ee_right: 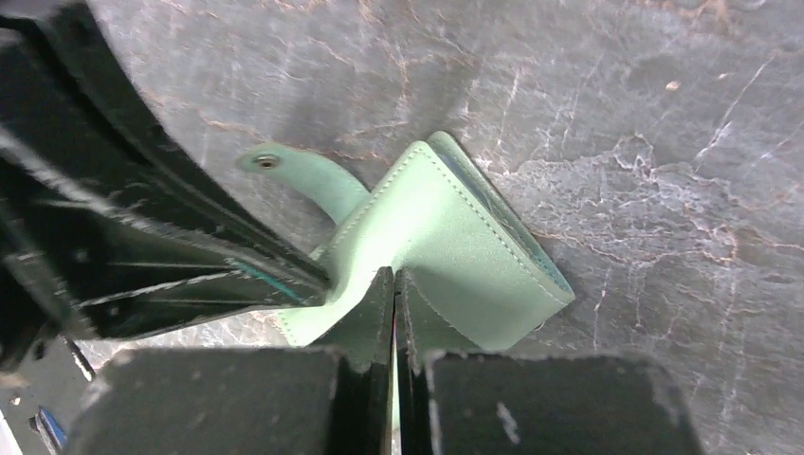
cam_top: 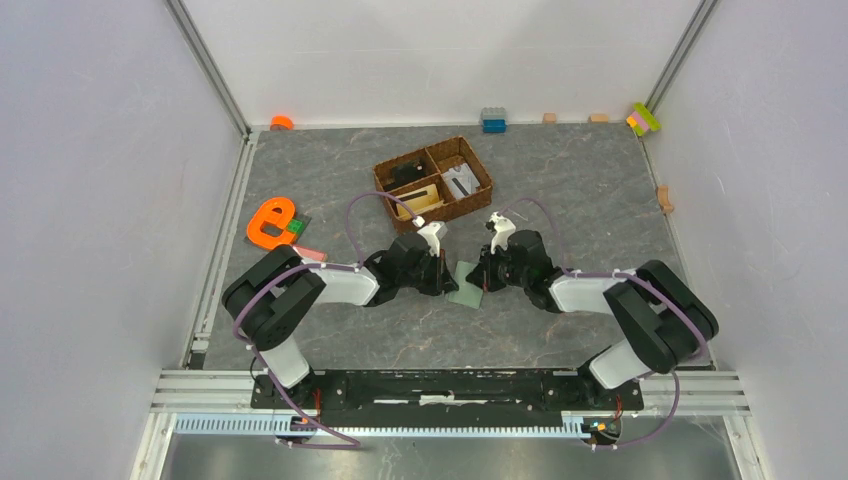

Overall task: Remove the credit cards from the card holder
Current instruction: Close the card holder at the center of the board.

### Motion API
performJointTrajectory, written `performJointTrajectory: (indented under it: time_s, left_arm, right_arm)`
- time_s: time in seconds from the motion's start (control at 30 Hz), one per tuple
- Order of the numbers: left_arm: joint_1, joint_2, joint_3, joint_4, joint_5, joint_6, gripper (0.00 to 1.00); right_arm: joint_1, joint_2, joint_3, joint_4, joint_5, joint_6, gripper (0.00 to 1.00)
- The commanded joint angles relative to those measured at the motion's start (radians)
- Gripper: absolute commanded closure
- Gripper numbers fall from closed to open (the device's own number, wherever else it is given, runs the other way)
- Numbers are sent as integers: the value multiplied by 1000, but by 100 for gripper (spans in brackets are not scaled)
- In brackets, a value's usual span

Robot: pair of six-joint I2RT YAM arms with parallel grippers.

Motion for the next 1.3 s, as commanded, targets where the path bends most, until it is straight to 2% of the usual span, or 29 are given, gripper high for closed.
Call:
performJointTrajectory:
  time_s: [0.0,0.17,0.33,0.6,0.8,0.93,1.2,1.27]
  left_arm:
    - [-1,31,8,-24,26,-18,98]
    - [-1,31,11,-28,32,-17,98]
    - [-1,26,15,-27,33,-16,98]
    - [-1,27,16,-28,38,-14,98]
    - [0,25,18,-28,42,-15,98]
    - [0,26,21,-29,47,-15,98]
    - [1,11,18,-30,54,-15,98]
    - [1,2,14,-30,54,-14,98]
  right_arm:
    - [-1,76,63,-113,84,-26,100]
    - [-1,-35,39,-103,110,-38,100]
    - [-6,-120,44,-179,253,-63,100]
    - [-7,88,129,-231,155,-67,100]
    - [-6,-130,5,-145,178,-83,100]
    - [1,-235,-74,-95,120,-93,100]
    - [23,-104,-16,-157,46,-82,100]
    - [23,-119,-23,-144,57,-79,100]
